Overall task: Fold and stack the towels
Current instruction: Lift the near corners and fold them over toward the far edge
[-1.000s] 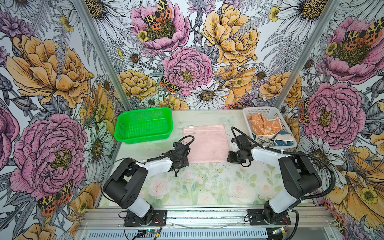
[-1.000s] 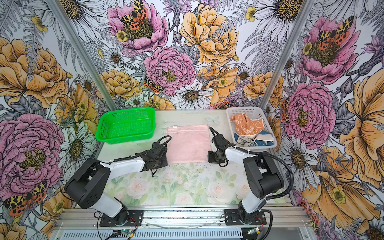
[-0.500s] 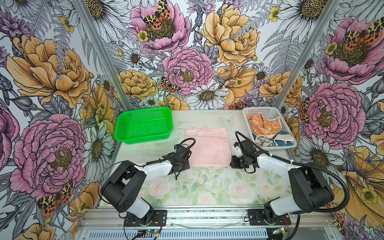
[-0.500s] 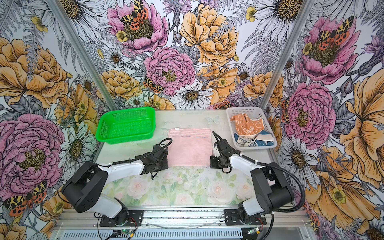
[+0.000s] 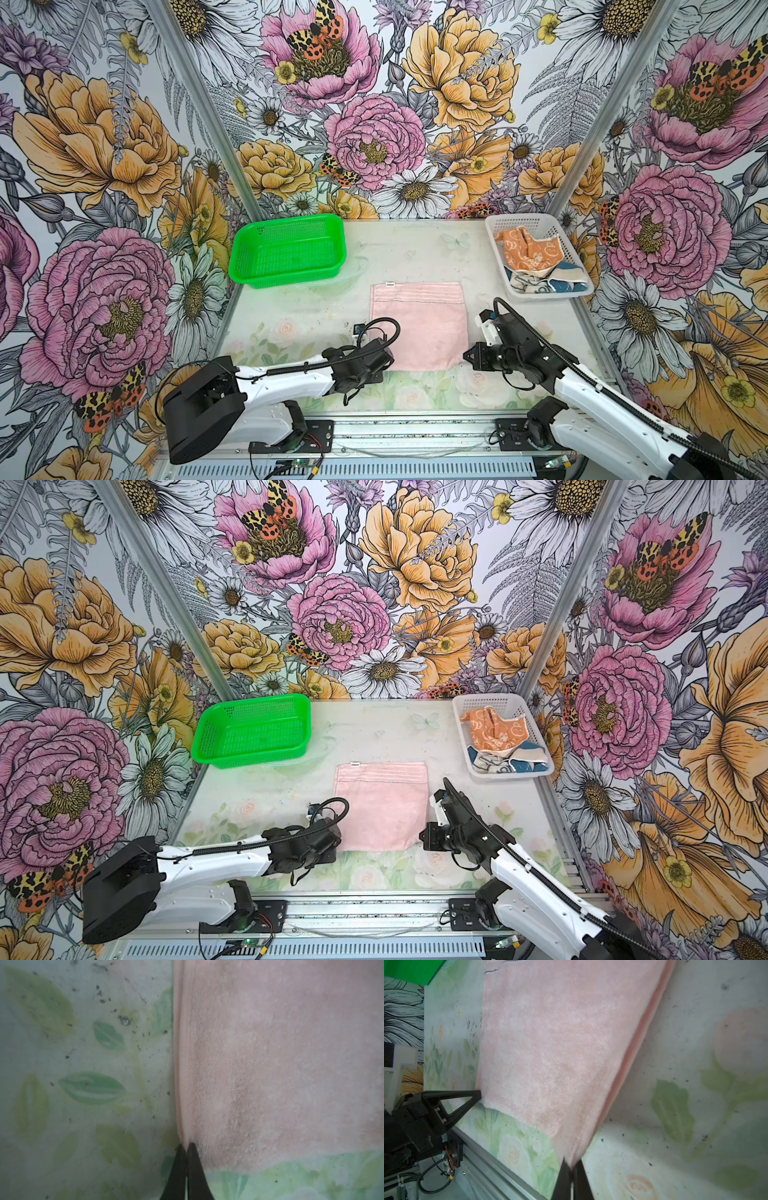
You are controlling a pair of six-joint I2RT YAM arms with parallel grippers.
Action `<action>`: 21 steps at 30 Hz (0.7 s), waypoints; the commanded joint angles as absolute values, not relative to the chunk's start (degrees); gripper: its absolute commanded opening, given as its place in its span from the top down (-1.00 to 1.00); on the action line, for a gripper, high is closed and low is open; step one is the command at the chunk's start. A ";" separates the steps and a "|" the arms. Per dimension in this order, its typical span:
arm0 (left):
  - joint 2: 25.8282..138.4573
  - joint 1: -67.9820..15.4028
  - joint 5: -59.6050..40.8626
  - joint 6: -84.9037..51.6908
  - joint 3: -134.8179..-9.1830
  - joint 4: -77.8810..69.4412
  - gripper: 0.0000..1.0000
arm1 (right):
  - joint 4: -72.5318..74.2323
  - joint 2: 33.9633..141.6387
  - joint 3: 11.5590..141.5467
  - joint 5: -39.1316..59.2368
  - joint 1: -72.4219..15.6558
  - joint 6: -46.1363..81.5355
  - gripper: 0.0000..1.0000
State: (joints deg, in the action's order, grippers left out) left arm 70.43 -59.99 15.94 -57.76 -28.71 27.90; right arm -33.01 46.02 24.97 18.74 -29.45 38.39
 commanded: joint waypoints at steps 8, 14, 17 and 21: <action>68.15 -59.91 20.73 -57.79 -36.13 33.88 1.00 | -37.20 49.53 31.20 15.40 -29.71 38.49 1.00; 67.27 -54.19 19.75 -52.73 -39.94 34.25 1.00 | -37.19 56.42 39.00 12.59 -28.30 34.30 1.00; 67.39 -50.61 18.70 -49.47 -42.25 34.10 1.00 | -37.09 60.03 42.47 11.74 -26.16 32.11 1.00; 68.15 -45.18 17.06 -45.06 -45.21 33.90 1.00 | -36.91 65.26 46.52 11.85 -22.10 28.68 1.00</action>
State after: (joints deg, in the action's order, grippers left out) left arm 68.18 -47.88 18.20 -49.95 -42.81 33.67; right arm -37.47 62.89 43.57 13.30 -24.10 32.51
